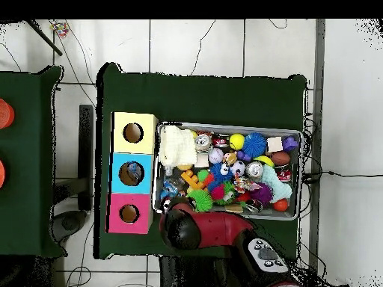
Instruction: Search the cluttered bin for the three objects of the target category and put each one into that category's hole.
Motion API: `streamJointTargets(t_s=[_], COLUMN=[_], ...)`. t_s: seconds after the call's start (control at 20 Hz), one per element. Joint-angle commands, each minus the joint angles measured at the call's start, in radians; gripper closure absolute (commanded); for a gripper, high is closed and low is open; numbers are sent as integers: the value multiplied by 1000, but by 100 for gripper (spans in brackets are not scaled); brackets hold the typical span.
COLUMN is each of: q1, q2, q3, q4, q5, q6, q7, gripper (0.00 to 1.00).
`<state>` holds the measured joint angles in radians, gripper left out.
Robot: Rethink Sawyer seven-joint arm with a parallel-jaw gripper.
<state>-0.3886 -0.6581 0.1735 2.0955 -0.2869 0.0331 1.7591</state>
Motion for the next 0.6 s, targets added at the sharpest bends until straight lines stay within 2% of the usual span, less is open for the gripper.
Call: streamJointTargets(t_s=[0.05, 0.35, 0.6], q1=[-7, -53, -58], q2=[15, 58, 49], q3=[53, 92, 86], q4=[-155, -192, -203], q5=[58, 41, 42], q6=[69, 67, 89], q7=[111, 85, 81], gripper=[0, 0, 0])
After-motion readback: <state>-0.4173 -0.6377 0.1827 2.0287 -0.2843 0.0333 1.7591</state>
